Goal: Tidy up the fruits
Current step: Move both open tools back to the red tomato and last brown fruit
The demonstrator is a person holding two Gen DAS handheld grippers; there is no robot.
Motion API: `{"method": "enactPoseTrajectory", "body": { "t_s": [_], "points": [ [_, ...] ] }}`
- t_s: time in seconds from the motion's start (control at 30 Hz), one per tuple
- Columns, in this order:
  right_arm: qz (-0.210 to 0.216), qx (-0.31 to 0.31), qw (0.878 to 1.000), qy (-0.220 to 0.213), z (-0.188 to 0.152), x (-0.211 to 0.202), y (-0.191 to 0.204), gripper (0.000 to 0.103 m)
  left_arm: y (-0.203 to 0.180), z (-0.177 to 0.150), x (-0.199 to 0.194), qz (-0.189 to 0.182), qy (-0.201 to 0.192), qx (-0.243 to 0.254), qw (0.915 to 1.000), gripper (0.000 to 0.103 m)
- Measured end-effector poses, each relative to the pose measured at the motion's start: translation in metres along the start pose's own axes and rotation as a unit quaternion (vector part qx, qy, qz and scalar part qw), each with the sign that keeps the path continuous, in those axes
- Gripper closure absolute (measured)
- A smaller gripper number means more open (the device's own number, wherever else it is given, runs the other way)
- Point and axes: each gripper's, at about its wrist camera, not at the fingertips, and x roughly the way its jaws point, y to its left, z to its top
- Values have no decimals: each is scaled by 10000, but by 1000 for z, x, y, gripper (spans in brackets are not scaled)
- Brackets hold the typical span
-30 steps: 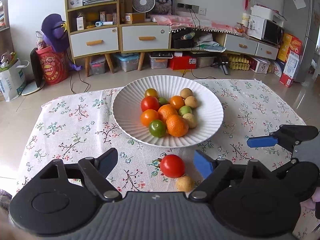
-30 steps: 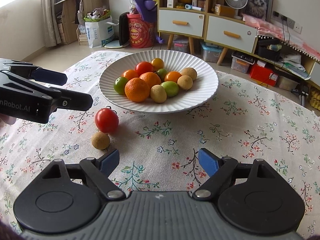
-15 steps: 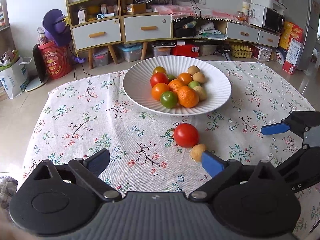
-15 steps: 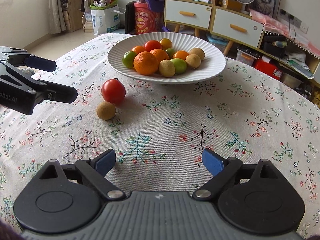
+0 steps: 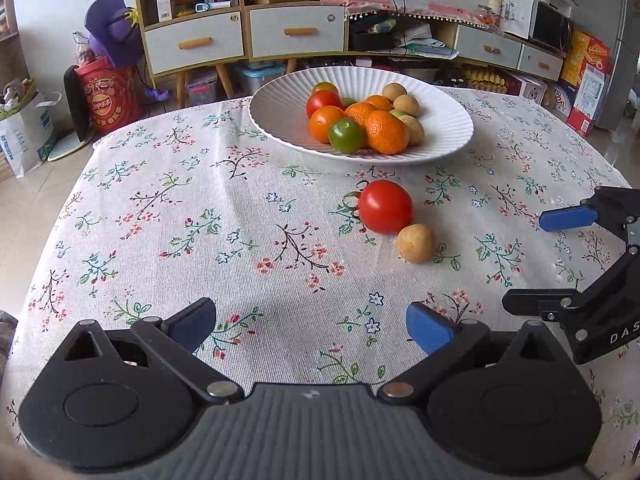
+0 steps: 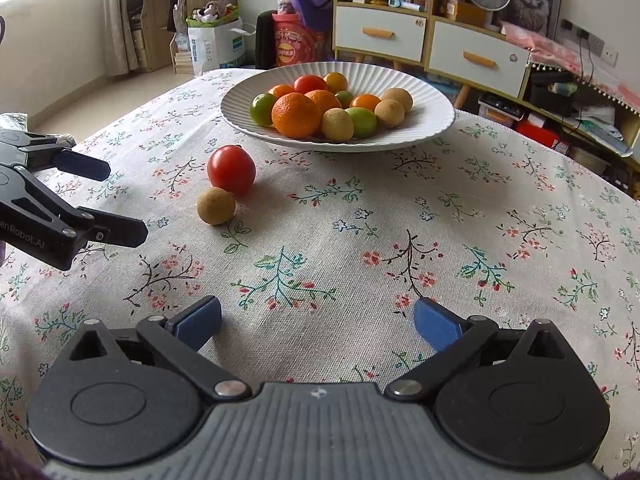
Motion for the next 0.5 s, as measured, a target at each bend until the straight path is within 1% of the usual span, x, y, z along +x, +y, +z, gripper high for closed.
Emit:
{"method": "enactPoseTrajectory", "body": {
  "t_s": [0.1, 0.23, 0.37, 0.5],
  "points": [
    [46, -28, 10000, -77, 0, 1, -1, 1, -4, -4, 5, -3, 48, 78, 10000, 6],
    [59, -37, 9999, -116, 1, 2, -2, 1, -4, -6, 7, -67, -136, 45, 9999, 6],
    [68, -92, 9998, -173, 1, 3, -1, 1, -8, -7, 8, -98, -319, 127, 9994, 6],
    [53, -103, 9998, -160, 4, 4, -3, 1, -13, -3, 12, -126, -375, 128, 9991, 6]
  ]
}}
